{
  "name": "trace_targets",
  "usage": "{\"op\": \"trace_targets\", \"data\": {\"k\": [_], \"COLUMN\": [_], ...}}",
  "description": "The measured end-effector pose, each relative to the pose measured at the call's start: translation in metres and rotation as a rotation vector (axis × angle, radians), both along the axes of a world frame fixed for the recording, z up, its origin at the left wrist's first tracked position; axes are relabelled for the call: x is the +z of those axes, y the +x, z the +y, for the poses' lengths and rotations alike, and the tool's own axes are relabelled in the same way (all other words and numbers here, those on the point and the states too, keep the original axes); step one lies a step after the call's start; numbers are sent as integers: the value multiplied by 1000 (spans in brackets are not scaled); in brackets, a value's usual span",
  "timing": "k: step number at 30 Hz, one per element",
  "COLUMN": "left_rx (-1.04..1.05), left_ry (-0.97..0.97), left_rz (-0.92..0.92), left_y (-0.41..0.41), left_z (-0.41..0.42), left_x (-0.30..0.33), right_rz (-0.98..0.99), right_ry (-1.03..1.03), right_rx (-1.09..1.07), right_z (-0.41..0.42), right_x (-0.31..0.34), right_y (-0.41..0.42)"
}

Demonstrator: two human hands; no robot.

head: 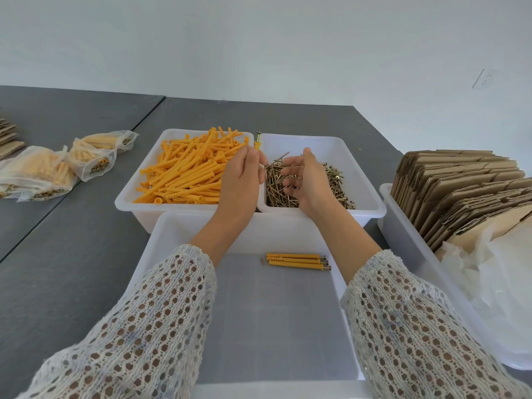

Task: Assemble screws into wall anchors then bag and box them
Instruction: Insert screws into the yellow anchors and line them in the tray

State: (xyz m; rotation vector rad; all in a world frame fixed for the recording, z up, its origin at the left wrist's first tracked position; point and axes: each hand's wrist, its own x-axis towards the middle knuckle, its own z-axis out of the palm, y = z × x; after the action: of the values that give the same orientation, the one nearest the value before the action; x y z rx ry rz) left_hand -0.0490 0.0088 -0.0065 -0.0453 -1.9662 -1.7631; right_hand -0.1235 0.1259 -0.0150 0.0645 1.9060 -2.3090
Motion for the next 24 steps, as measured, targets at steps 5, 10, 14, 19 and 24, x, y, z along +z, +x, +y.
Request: {"op": "trace_targets", "data": {"k": [5, 10, 14, 19, 24], "left_rx": [-300, -843, -986, -872, -721], "left_ry": [-96, -302, -533, -1045, -1285], "left_rz": [-113, -604, -823, -753, -454], "left_y": [7, 14, 19, 28, 37], "left_z": [6, -2, 9, 37, 56], "left_x": [11, 13, 0, -24, -38], "right_rz": [-51, -177, -209, -218, -218], "right_ry": [-130, -358, -469, -482, -421], "right_rx": [-51, -102, -82, -78, -68], "right_z": [5, 14, 17, 18, 16], "right_x": [-3, -4, -6, -8, -8], "right_y": [-4, -10, -12, -15, -17]}}
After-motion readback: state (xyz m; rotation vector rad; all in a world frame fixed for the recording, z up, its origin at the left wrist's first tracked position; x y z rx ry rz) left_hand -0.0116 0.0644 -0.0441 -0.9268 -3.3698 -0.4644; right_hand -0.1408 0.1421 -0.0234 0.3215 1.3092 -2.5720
